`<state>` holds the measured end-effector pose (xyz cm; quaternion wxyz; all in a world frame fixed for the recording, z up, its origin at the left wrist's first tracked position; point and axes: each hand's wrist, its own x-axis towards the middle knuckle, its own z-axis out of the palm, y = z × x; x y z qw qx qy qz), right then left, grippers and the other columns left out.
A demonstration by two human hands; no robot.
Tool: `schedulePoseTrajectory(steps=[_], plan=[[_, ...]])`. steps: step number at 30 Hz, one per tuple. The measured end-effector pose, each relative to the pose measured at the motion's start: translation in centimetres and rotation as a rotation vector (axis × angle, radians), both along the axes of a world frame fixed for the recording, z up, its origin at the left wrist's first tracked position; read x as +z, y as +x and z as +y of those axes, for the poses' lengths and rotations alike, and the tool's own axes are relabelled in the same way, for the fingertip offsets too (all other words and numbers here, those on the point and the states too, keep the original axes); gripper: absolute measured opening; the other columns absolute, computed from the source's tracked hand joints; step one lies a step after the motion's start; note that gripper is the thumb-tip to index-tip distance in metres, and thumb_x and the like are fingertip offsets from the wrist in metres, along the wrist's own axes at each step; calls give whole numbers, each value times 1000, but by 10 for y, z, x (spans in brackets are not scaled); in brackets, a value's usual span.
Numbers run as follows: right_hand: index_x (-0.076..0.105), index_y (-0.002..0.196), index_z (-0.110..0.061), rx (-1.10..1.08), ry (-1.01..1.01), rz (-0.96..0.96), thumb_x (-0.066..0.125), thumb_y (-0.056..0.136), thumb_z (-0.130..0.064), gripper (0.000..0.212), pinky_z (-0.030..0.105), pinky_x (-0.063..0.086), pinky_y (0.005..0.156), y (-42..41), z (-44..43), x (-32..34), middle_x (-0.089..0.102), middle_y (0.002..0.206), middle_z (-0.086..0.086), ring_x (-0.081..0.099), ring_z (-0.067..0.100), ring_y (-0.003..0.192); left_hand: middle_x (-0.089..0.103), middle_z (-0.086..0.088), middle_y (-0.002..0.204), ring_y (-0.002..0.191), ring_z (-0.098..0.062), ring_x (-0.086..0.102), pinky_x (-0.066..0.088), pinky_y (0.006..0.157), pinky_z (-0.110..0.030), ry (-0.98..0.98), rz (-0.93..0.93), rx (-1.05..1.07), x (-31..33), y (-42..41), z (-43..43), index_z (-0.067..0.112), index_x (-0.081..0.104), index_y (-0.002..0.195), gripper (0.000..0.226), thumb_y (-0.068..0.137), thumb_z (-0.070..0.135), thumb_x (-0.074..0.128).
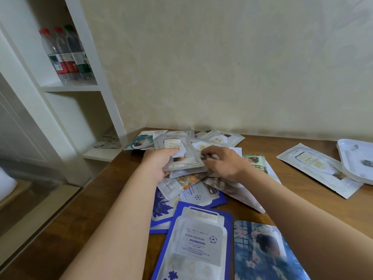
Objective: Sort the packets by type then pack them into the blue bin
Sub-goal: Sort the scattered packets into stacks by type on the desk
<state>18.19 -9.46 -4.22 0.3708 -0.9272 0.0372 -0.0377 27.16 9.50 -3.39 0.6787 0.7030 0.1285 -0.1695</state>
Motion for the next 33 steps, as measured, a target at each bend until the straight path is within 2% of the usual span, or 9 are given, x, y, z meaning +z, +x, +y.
schedulePoseTrajectory(steps=[6,10,13,17,20,24,28,31,33], plan=[[72,117,-26,54,76,-13,57,94,-22,27,21,44,83,-9,4,8,68,118,-5,59,14,109,66,-16,110,99,-34,67,60,88,-53,-116,29,27,-1,1,-11,7,62,118,30,94,19,74],[77,99,-23,11,219,-3,59,90,-19,21,32,52,84,-14,-3,12,73,94,-7,65,18,97,66,-15,108,90,-30,66,60,68,-43,-88,45,67,-12,-5,-18,7,60,115,29,92,14,76],[78,83,-21,-103,382,-9,58,80,-26,21,46,59,89,-15,-10,14,73,79,-4,70,26,90,70,-17,105,90,-33,70,61,71,-43,-54,64,94,-16,-10,-18,4,64,117,31,89,11,76],[70,92,-12,-320,221,-77,51,91,-10,19,34,53,77,-19,-16,15,70,92,4,63,24,92,71,-19,106,93,-36,71,56,61,-39,-35,86,75,-15,-18,-10,6,65,110,27,87,11,78],[63,87,-3,-475,216,-58,48,89,-7,15,29,39,60,-25,-21,15,62,82,9,52,23,75,74,-20,105,84,-35,74,58,55,-38,-77,117,0,-13,-33,-3,5,69,112,26,88,11,77],[56,74,-6,-560,339,-35,47,84,-7,13,34,33,60,-35,-22,20,46,70,9,39,24,65,73,-22,113,85,-38,75,62,64,-50,-129,113,-69,-14,-59,7,7,63,124,44,83,13,81],[55,80,-7,-525,509,37,52,90,-13,13,38,44,65,-51,-24,29,54,76,14,54,29,68,76,-15,92,74,-31,74,61,68,-51,-162,-18,-127,-12,-96,15,6,57,113,32,88,2,77],[60,101,1,-471,664,125,57,94,-18,21,33,48,63,-67,-25,34,56,86,18,56,29,67,67,-9,134,115,-31,69,54,95,-62,-206,-137,-208,-10,-118,15,21,50,142,93,64,27,98],[63,96,0,-440,687,160,60,92,-22,23,23,43,51,-81,-25,37,56,78,15,50,23,55,49,-8,155,131,-32,59,47,106,-62,-256,-201,-284,-3,-131,13,34,34,155,121,55,31,102]])
